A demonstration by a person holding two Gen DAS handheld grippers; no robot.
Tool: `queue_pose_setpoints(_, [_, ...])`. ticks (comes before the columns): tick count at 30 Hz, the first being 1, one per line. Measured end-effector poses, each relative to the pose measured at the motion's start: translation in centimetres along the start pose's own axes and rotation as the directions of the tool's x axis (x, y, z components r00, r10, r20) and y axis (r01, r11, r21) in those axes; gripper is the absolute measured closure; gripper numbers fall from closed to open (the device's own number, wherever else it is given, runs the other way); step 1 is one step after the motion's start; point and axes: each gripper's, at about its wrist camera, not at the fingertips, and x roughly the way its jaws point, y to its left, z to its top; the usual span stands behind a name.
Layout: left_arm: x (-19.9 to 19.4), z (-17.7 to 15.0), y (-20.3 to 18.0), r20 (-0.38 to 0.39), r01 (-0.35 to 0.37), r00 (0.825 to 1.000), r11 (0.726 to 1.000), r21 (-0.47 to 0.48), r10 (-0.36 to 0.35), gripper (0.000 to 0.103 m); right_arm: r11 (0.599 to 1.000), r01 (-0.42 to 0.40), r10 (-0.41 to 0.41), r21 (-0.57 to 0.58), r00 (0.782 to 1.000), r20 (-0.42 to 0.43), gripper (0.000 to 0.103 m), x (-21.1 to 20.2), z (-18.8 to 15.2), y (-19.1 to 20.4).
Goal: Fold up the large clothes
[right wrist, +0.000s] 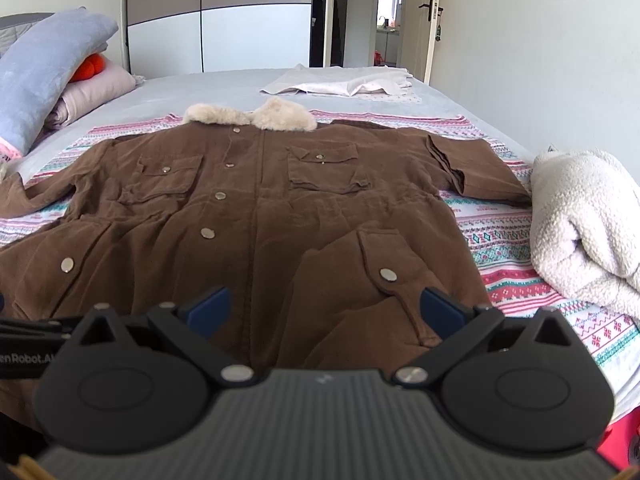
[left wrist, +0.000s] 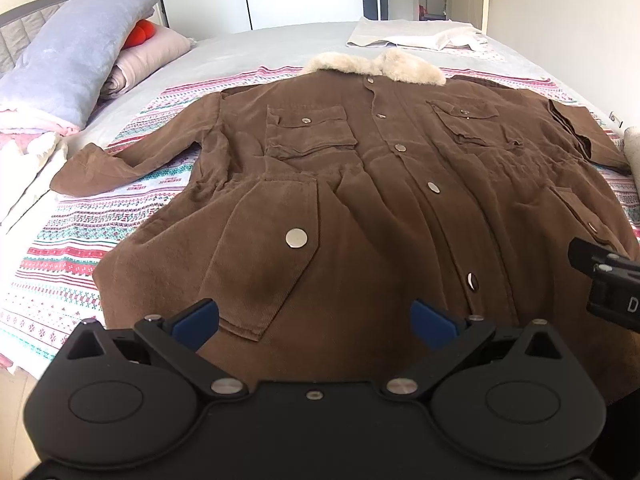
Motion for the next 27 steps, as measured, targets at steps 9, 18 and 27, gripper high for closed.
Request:
queue_pose_setpoints(9, [0.01,0.06,0.09,-0.002,-0.009,1.000,1.000,-0.003,0.009,0.000,1.000,-0.002,0.002,-0.002,1.000,-0.004,0.000,0.20,0.10,0.19])
queue_pose_setpoints(18, [0.08,-0.01,0.23,-0.005,-0.010,1.000,1.000,-0.009,0.010,0.000,1.000,0.002,-0.002,-0.003,1.000,-0.013,0.000,0.41,0.03,0.26])
queue_pose_setpoints(27, [0.23,-0.08,0.41,-0.008,-0.011,1.000,1.000,-0.015,0.011,0.000,1.000,-0.002,0.002,-0.001,1.000,-0.025,0.000,0.70,-0.20,0.26])
